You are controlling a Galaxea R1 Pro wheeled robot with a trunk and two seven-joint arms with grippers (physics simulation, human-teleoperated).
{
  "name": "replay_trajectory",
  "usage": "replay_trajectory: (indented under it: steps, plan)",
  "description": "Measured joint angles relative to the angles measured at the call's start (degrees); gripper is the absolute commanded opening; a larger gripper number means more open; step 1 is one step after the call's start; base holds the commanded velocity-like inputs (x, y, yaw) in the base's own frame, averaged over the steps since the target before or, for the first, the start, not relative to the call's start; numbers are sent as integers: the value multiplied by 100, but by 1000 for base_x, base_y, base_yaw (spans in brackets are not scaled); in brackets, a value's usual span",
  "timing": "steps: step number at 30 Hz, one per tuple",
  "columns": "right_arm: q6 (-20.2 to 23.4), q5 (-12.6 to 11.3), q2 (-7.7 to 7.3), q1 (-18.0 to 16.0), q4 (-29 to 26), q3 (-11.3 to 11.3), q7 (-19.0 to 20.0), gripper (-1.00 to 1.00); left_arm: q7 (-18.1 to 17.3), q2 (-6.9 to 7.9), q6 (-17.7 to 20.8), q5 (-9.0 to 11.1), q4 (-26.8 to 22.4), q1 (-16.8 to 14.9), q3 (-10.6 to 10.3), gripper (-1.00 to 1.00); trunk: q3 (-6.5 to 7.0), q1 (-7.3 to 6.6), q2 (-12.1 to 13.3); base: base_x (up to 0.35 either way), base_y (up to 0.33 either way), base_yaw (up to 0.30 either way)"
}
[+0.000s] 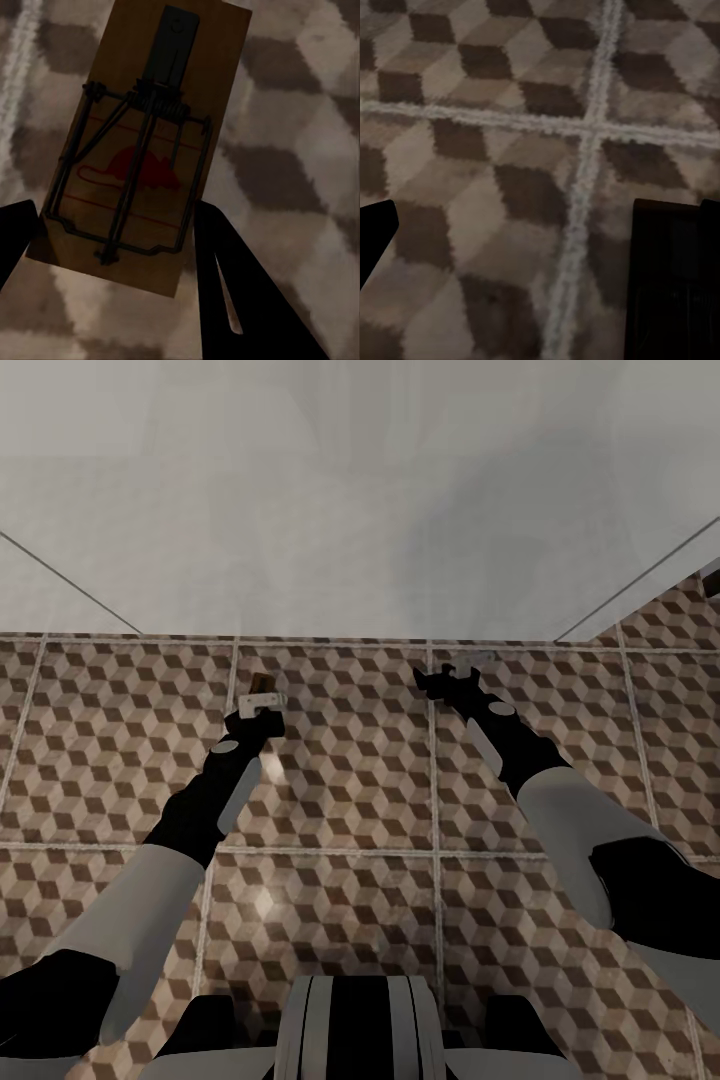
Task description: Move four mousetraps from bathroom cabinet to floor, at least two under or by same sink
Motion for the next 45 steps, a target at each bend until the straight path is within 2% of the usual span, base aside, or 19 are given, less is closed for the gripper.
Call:
replay_trajectory:
  steps: [4,7,14,23,43,44,45]
  plan:
    - [0,1,18,0,-3,0,0,100,0,-7,46,3,44,-148,1,-100,0,0,0,0,0,0]
    - [0,3,30,0,-1,0,0,100,-1,-22,101,4,313,-377,2,-100,0,0,0,0,0,0]
    - [0,3,34,0,-1,0,0,100,1,-75,123,6,560,-565,3,-100,0,0,0,0,0,0]
    - [0,-2,35,0,0,0,0,100,7,-146,124,5,765,-710,5,-100,0,0,0,0,0,0]
    - [0,-2,35,0,0,0,0,100,7,-151,90,-3,775,-734,5,-100,0,0,0,0,0,0]
    - [0,-3,35,0,0,0,0,100,8,-151,88,-3,774,-734,5,100,0,0,0,0,0,0]
    - [0,-3,35,0,0,0,0,100,10,-151,89,-15,771,-734,5,100,0,0,0,0,0,0]
